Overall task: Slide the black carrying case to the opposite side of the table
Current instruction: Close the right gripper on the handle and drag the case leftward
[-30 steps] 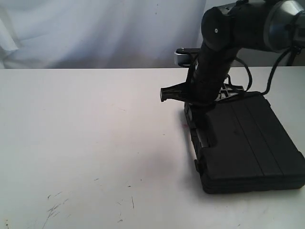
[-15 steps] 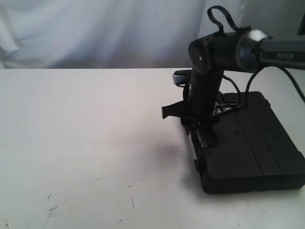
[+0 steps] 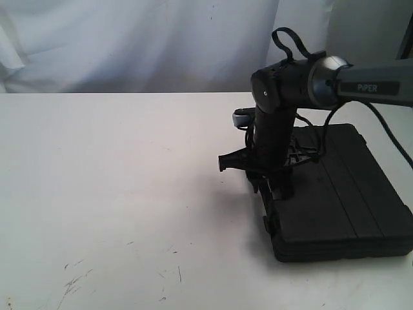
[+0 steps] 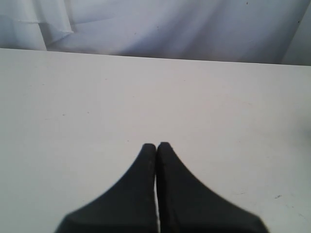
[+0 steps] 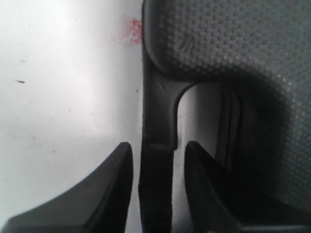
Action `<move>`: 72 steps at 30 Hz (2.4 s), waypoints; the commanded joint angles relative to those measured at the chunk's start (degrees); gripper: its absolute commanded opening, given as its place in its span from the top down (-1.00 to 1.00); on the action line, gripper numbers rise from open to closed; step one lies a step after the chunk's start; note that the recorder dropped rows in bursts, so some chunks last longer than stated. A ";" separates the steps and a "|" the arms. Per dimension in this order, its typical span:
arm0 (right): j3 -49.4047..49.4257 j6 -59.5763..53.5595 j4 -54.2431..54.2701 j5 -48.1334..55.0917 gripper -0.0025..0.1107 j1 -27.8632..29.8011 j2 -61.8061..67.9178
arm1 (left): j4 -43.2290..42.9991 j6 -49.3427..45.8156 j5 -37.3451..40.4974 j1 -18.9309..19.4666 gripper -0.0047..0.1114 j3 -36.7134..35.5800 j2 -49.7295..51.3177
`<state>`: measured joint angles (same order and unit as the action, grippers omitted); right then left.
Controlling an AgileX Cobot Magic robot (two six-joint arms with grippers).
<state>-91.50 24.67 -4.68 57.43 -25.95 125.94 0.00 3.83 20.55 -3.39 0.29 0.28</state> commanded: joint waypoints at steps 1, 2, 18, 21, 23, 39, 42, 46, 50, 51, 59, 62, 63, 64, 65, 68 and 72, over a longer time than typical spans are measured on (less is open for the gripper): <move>-0.29 0.39 0.60 -0.84 0.67 -0.37 -0.30 | 0.00 0.23 -0.83 0.13 0.92 -0.29 -0.28; -0.29 0.28 1.09 -0.84 0.76 -0.37 -0.30 | 0.00 0.23 -0.83 0.13 0.92 -0.29 -0.28; -1.39 3.53 8.67 -6.93 0.96 -4.39 -0.30 | 0.00 0.23 -0.83 0.13 0.92 -0.29 -0.28; -3.63 4.76 8.67 -7.33 0.96 -5.88 -0.30 | 0.00 0.23 -0.83 0.13 0.92 -0.29 -0.28; -5.16 5.83 8.67 -7.23 0.96 -6.56 -0.30 | 0.00 0.23 -0.83 0.13 0.92 -0.29 -0.28; -15.65 8.94 10.24 -5.37 0.96 -9.61 5.00 | 0.00 0.23 -0.83 0.13 0.92 -0.29 -0.28; -18.44 9.60 10.24 -5.37 0.96 -10.89 6.45 | 0.00 0.23 -0.83 0.13 0.92 -0.29 -0.28; -21.92 10.94 10.24 -4.97 0.96 -11.73 8.56 | 0.00 0.23 -0.83 0.13 0.92 -0.29 -0.28; -24.03 11.35 11.06 -4.02 0.96 -12.07 10.49 | 0.00 0.23 -0.83 0.13 0.92 -0.29 -0.28; -24.46 11.65 11.07 -4.13 0.96 -12.26 10.75 | 0.00 0.23 -0.83 0.13 0.92 -0.29 -0.28; -24.46 14.30 13.22 -10.51 0.96 -12.80 10.89 | 0.00 0.23 -0.83 0.13 0.92 -0.29 -0.28; -24.46 14.30 15.35 -12.44 0.96 -12.80 11.02 | 0.00 0.23 -0.83 0.13 0.92 -0.29 -0.28; -24.46 14.30 15.61 -12.95 0.96 -12.85 11.02 | 0.00 0.23 -0.83 0.13 0.92 -0.29 -0.28; -24.46 14.40 15.73 -13.47 0.96 -12.96 11.02 | 0.00 0.23 -0.83 0.13 0.92 -0.29 -0.28; -24.46 14.40 15.83 -13.79 0.96 -12.96 11.02 | 0.00 0.23 -0.83 0.13 0.92 -0.29 -0.28; -24.46 14.64 16.24 -14.45 0.96 -13.01 11.02 | 0.00 0.23 -0.83 0.13 0.92 -0.29 -0.28; -24.46 14.64 16.24 -16.75 0.96 -13.62 11.02 | 0.00 0.23 -0.83 0.13 0.92 -0.29 -0.28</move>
<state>-114.94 39.16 10.20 45.54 -38.79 137.79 0.00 3.83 20.55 -3.39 0.29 0.28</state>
